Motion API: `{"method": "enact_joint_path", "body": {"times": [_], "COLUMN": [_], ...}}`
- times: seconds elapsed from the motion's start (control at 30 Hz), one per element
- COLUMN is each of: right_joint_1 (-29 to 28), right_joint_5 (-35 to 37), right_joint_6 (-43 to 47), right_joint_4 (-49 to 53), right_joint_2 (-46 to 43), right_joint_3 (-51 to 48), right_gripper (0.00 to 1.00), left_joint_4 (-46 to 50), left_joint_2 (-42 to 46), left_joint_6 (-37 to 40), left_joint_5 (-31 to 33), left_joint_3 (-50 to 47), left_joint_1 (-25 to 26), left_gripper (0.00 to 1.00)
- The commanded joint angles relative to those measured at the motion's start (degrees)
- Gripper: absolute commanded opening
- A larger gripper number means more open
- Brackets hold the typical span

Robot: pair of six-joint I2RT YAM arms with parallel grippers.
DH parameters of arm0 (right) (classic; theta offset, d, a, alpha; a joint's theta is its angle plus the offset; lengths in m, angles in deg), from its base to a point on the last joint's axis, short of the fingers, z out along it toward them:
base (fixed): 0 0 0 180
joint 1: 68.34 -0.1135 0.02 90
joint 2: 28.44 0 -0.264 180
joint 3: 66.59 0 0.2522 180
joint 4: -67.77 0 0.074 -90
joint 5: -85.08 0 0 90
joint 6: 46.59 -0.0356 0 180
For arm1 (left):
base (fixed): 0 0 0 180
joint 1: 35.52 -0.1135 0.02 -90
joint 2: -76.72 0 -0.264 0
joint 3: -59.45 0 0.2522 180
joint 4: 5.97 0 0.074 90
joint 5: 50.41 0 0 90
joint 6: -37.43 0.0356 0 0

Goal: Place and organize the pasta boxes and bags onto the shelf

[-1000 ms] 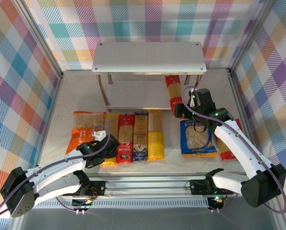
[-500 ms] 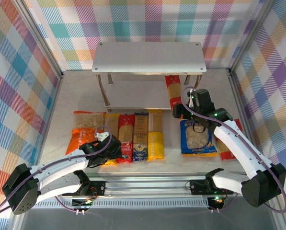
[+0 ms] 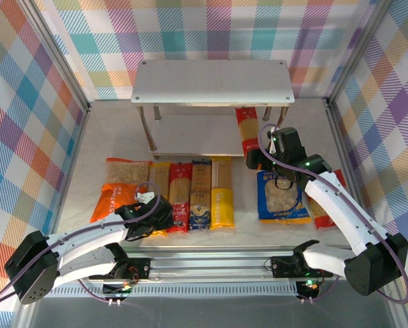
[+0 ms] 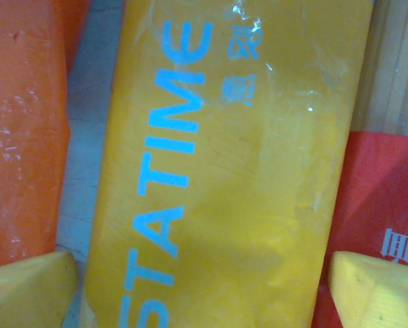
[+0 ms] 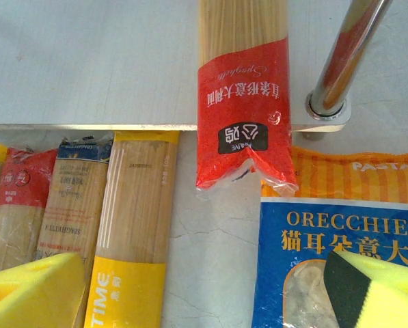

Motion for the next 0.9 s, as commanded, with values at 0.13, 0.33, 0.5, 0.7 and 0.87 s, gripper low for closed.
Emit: {"method": "enact_joint_path", "body": {"times": [0.13,0.33,0.5,0.7,0.87], "right_joint_1": [-0.4,-0.4,-0.4,-0.4,-0.4], "right_joint_5": [0.4,1.0,0.7,0.7,0.8], "right_joint_6": [-0.7,-0.4,-0.5,-0.7,-0.7], "right_joint_4": [0.4,0.8,0.7,0.8,0.9], "right_joint_2": [-2.4,-2.7,-2.4,-2.7,-2.9], "right_joint_3": [-0.4,-0.4,-0.3,-0.4,-0.5], "right_gripper": [0.91,0.91,0.91,0.91,0.91], "left_joint_4": [-1.2,-2.3,-3.0,-2.2,0.6], "left_joint_2": [-5.5,-5.8,-5.0,-2.8,-1.5], "left_joint_6": [-0.1,-0.1,-0.1,0.3,1.4], "left_joint_5": [0.8,0.5,-0.6,-1.0,-0.1], "left_joint_3": [-0.9,-1.7,-2.6,-2.7,-0.8], "left_joint_1": [0.5,0.1,-0.6,-1.0,-1.2], "left_gripper": [0.95,0.84,0.70,0.55,0.00]}}
